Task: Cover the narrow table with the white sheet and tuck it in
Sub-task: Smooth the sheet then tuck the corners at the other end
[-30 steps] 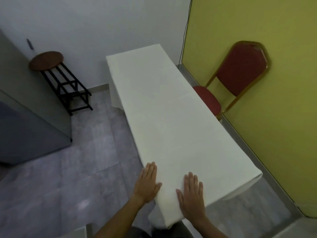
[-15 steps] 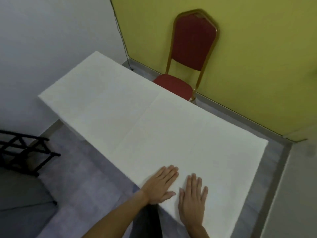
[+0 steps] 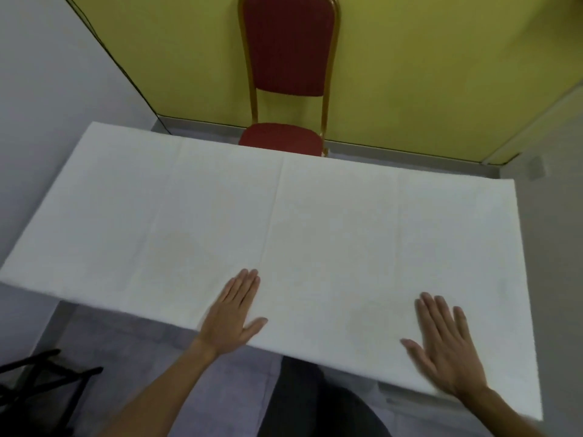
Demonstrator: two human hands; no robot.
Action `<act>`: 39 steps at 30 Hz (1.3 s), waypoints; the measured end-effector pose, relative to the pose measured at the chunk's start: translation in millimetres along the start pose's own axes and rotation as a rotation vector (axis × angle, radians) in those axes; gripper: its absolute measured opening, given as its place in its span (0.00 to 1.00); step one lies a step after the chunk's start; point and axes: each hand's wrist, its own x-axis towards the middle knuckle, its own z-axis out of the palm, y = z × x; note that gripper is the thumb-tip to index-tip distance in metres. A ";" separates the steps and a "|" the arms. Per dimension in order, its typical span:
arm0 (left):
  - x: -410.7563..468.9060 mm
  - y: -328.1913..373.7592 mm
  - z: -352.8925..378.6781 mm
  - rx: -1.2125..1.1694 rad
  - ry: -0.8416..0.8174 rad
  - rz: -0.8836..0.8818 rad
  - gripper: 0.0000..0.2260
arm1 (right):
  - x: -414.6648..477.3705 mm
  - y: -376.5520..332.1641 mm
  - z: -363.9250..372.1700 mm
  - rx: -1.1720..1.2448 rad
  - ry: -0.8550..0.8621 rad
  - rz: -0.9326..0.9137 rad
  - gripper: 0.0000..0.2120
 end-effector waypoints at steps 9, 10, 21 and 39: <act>-1.8 0.4 6.5 0.028 0.033 0.021 0.35 | 3.4 -22.0 5.9 -0.002 0.018 0.110 0.40; -0.5 1.4 6.6 0.035 0.038 0.019 0.35 | 8.4 -36.0 9.6 0.002 0.044 0.145 0.40; -9.0 -18.2 -0.4 -0.023 -0.006 0.018 0.28 | 79.6 -298.5 34.3 0.168 0.105 0.195 0.32; -119.4 -407.3 -77.8 0.002 0.027 -0.254 0.34 | 97.5 -334.0 20.5 0.115 0.045 0.356 0.38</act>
